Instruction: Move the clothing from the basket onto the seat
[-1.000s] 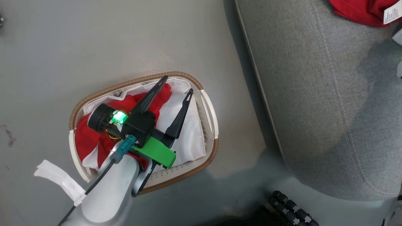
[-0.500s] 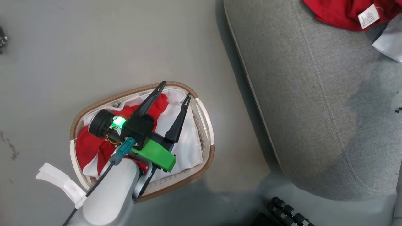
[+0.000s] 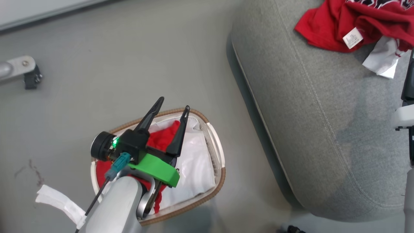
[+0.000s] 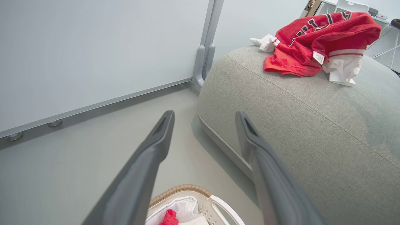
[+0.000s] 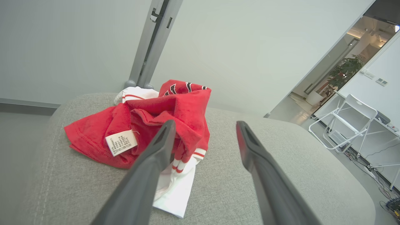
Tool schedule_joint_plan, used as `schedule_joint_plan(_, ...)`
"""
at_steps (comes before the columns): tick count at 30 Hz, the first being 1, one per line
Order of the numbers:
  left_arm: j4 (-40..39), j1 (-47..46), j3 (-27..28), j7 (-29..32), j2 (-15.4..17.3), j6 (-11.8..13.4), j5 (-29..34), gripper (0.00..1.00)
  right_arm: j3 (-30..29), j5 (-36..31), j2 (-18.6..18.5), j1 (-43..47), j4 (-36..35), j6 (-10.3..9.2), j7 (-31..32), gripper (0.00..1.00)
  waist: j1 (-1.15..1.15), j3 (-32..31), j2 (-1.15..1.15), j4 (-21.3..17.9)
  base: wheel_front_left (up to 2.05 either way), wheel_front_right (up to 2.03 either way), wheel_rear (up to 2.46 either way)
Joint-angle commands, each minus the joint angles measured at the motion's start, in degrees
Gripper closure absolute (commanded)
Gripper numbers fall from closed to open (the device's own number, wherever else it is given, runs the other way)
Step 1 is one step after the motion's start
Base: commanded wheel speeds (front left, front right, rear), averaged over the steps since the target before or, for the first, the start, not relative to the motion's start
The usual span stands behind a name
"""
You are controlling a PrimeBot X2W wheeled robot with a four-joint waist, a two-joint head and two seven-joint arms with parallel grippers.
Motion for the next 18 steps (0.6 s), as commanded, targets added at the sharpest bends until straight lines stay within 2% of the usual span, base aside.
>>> schedule_joint_plan(1,-0.20,1.21,0.82,-0.05,-0.29,-0.16,-0.47,0.00,0.41,0.49,-0.34,0.30,0.10,-0.08,-0.14,0.00,0.00,-4.78,0.00,2.10,0.00,0.00,0.00)
schedule_joint_plan(7,0.01,4.04,5.25,-0.05,-2.01,-0.16,-1.51,0.00,4.22,1.55,0.09,-0.99,2.42,-0.08,-0.14,0.00,0.00,-10.00,0.00,4.75,0.00,0.00,0.00)
schedule_joint_plan(18,0.76,11.28,15.44,-0.05,-4.18,-0.16,-2.47,0.00,11.83,5.89,3.78,1.10,7.16,-0.08,-0.14,0.00,0.00,-16.31,0.00,9.21,0.00,0.00,0.00)
